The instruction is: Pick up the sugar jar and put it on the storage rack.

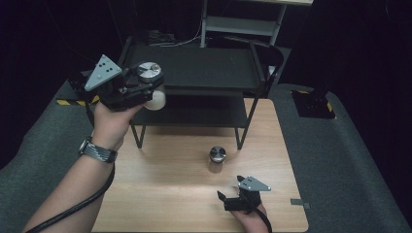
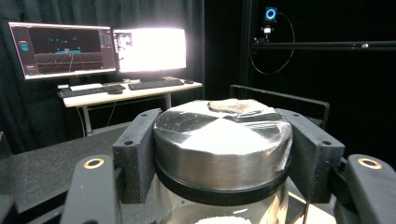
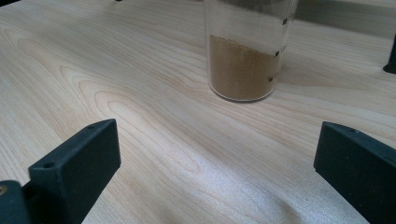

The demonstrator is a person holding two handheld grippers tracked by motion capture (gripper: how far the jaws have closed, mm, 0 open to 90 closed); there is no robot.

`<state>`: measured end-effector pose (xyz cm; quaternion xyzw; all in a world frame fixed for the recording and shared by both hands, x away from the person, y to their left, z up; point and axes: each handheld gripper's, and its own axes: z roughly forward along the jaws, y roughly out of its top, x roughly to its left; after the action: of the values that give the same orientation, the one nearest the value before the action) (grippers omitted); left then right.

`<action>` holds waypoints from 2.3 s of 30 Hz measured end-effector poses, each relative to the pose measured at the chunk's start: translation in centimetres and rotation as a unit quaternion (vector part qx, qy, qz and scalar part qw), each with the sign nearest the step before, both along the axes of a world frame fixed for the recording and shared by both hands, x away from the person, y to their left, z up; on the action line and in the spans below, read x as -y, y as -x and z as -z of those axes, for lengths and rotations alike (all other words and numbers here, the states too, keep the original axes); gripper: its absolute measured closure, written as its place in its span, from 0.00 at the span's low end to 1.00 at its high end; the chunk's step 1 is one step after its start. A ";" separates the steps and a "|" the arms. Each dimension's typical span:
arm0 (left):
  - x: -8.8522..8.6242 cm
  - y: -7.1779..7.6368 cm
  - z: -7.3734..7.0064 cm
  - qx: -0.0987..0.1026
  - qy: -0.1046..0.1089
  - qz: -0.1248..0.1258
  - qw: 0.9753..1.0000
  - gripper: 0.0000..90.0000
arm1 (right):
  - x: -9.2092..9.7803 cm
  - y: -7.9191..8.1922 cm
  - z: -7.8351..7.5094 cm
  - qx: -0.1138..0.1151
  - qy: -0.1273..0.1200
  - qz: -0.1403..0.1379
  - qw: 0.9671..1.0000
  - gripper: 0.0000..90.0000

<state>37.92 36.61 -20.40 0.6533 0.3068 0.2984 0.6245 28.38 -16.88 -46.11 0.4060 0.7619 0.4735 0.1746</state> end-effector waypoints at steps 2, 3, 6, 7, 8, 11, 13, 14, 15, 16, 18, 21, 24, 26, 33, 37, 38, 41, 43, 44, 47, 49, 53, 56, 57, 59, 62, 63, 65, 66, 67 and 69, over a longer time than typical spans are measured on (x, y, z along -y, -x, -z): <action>0.2 -0.4 -0.4 -0.003 0.001 -0.003 1.000 0.38 | 0.0 0.0 0.0 0.000 0.000 -0.001 1.000 0.00; 0.2 -0.5 -0.5 -0.002 0.002 -0.004 1.000 0.38 | 0.0 0.0 0.0 0.000 0.000 -0.001 1.000 0.00; 0.5 -0.9 -0.8 -0.002 0.005 -0.007 1.000 0.38 | 0.0 0.0 0.0 0.000 0.000 -0.001 1.000 0.00; 0.5 -1.0 -0.8 0.000 0.006 -0.008 1.000 0.38 | 0.0 0.0 0.0 0.000 0.000 -0.001 1.000 0.00; 0.6 -1.0 -0.9 0.002 0.006 -0.009 1.000 0.38 | 0.0 0.0 0.0 -0.001 0.000 -0.001 1.000 0.00; 1.0 -1.2 -1.0 0.010 0.004 -0.017 1.000 0.38 | 0.0 0.0 0.0 -0.001 -0.001 -0.001 1.000 0.00; 1.3 -1.5 -1.2 0.010 0.003 -0.022 1.000 0.38 | 0.0 0.0 0.0 -0.001 -0.001 -0.002 1.000 0.00; 1.4 -1.6 -1.3 0.009 0.002 -0.023 1.000 0.38 | 0.0 0.0 0.0 -0.002 -0.001 -0.002 1.000 0.00; 1.6 -1.8 -1.4 0.008 -0.002 -0.027 1.000 0.38 | 0.0 0.0 0.0 -0.002 0.000 -0.002 1.000 0.00; 1.8 -1.9 -1.4 0.009 -0.004 -0.029 1.000 0.38 | 0.0 0.0 0.0 0.000 0.002 -0.003 1.000 0.00; 2.1 -2.2 -1.5 0.010 -0.007 -0.033 0.999 0.38 | -0.1 0.0 -0.1 0.000 0.004 -0.004 1.000 0.00; 2.4 -2.8 -1.5 0.010 -0.004 -0.038 0.999 0.38 | 0.0 0.0 -0.1 0.000 0.003 -0.004 1.000 0.00; 2.9 -3.2 -1.6 0.011 -0.005 -0.042 0.999 0.38 | 0.0 -0.1 0.0 0.000 0.002 -0.005 1.000 0.00; 3.2 -3.3 -1.6 0.011 -0.004 -0.045 0.999 0.38 | 0.0 -0.1 -0.1 -0.001 0.003 -0.005 1.000 0.00; 4.3 -4.8 -1.9 0.003 -0.004 -0.054 0.999 0.38 | 0.0 -0.1 0.0 0.000 0.002 -0.007 1.000 0.00; 5.1 -5.6 -2.0 0.000 -0.012 -0.065 0.998 0.38 | -0.1 -0.1 -0.1 0.000 0.005 -0.008 1.000 0.00; 5.1 -5.6 -2.0 0.000 -0.012 -0.065 0.998 0.38 | -0.1 -0.1 -0.1 0.000 0.005 -0.008 1.000 0.00; 5.4 -6.3 -2.1 -0.005 -0.010 -0.071 0.997 0.38 | 0.1 0.0 0.0 0.002 0.001 -0.008 1.000 0.00; 5.4 -6.5 -2.1 -0.007 -0.009 -0.073 0.997 0.38 | 0.2 0.0 0.1 0.002 -0.002 -0.008 1.000 0.00; 5.5 -6.8 -2.1 -0.009 -0.009 -0.074 0.997 0.38 | 0.2 0.0 0.1 0.002 -0.003 -0.008 1.000 0.00; 5.8 -7.1 -2.1 -0.009 -0.013 -0.078 0.997 0.38 | 0.2 -0.1 0.1 0.002 -0.003 -0.009 1.000 0.00; 6.0 -7.5 -2.0 -0.012 -0.013 -0.084 0.996 0.38 | 0.2 -0.1 0.1 0.003 -0.003 -0.009 1.000 0.00; 6.2 -7.9 -1.9 -0.014 -0.011 -0.086 0.996 0.38 | 0.3 -0.1 0.1 0.003 -0.004 -0.010 1.000 0.00; 6.4 -8.0 -1.9 -0.018 -0.013 -0.088 0.996 0.38 | 0.3 -0.1 0.1 0.003 -0.005 -0.010 1.000 0.00; 6.4 -8.0 -1.9 -0.018 -0.013 -0.088 0.996 0.38 | 0.3 -0.1 0.1 0.002 -0.005 -0.010 1.000 0.00; 6.5 -8.1 -1.9 -0.016 -0.014 -0.089 0.996 0.38 | 0.3 -0.1 0.2 0.002 -0.006 -0.010 1.000 0.00; 6.7 -8.1 -1.8 -0.014 -0.016 -0.090 0.996 0.38 | 0.4 -0.1 0.2 0.004 -0.007 -0.011 1.000 0.00; 6.7 -8.1 -1.7 -0.012 -0.015 -0.091 0.996 0.38 | 0.4 -0.1 0.2 0.004 -0.008 -0.011 1.000 0.00; 6.7 -8.0 -1.7 -0.012 -0.015 -0.091 0.996 0.38 | 0.4 -0.1 0.2 0.004 -0.008 -0.011 1.000 0.00; 6.7 -8.0 -1.7 -0.013 -0.016 -0.092 0.996 0.38 | 0.4 -0.1 0.2 0.004 -0.008 -0.011 1.000 0.00; 6.7 -7.9 -1.7 -0.013 -0.015 -0.092 0.996 0.38 | 0.4 -0.1 0.2 0.004 -0.008 -0.011 1.000 0.00; 6.6 -7.9 -1.6 -0.012 -0.016 -0.091 0.996 0.38 | 0.4 -0.1 0.2 0.004 -0.008 -0.012 1.000 0.00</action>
<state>45.83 30.00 -18.78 0.6358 0.3679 0.3512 0.5806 28.48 -17.32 -46.33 0.3966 0.7620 0.4833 0.1688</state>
